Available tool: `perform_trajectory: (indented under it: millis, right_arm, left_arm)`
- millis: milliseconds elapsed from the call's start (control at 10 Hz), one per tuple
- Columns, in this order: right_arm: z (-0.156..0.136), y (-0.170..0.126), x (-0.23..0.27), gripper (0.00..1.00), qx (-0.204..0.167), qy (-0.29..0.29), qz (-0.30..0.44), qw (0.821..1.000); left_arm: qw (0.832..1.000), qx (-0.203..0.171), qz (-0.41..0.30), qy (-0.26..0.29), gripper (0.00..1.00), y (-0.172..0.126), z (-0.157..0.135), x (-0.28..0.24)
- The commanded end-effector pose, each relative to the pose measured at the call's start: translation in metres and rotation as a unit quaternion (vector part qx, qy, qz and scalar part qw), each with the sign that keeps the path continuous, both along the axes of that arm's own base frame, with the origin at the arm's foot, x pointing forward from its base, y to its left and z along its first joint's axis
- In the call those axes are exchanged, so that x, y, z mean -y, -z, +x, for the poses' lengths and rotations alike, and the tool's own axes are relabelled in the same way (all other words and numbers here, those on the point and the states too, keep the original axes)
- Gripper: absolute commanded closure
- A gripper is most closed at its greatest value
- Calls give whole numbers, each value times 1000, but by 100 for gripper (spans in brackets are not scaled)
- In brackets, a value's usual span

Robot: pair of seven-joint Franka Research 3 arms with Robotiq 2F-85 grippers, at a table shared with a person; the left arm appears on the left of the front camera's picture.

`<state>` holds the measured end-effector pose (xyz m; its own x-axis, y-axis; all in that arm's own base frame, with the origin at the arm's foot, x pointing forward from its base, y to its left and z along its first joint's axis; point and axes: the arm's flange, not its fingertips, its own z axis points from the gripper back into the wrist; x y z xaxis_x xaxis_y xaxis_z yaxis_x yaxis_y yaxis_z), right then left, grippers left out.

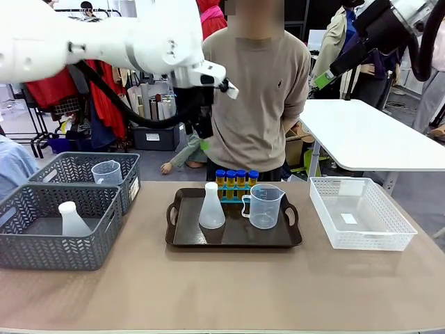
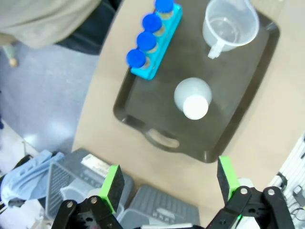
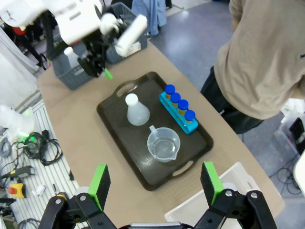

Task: Prepare the laboratory tools.
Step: Pick up one Small flask and place it on the Handle tray.

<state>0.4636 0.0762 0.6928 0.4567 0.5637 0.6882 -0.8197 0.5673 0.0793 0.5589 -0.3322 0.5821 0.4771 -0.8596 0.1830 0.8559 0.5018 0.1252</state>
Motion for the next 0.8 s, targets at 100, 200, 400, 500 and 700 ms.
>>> perform_trajectory:
  millis: [100, 200, 400, 500, 700]
  right_arm:
    - [0, -1, 1, 0, 0, -3, 3, 1000]
    - [0, -1, 1, 0, 0, -3, 3, 1000]
    - [0, -1, 1, 0, 0, -3, 3, 1000]
    - [0, -1, 1, 0, 0, -3, 3, 1000]
    - [0, -1, 1, 0, 0, -3, 3, 1000]
  left_arm:
    - [997, 25, -65, -22, 0, -31, -27, -50]
    - [996, 40, -79, -28, 0, -52, -38, -69]
    - [990, 69, -116, -32, 0, -83, -48, -106]
    - [986, 87, -137, -37, 0, -97, -54, -120]
    - [976, 111, -188, -30, 0, -117, -55, -148]
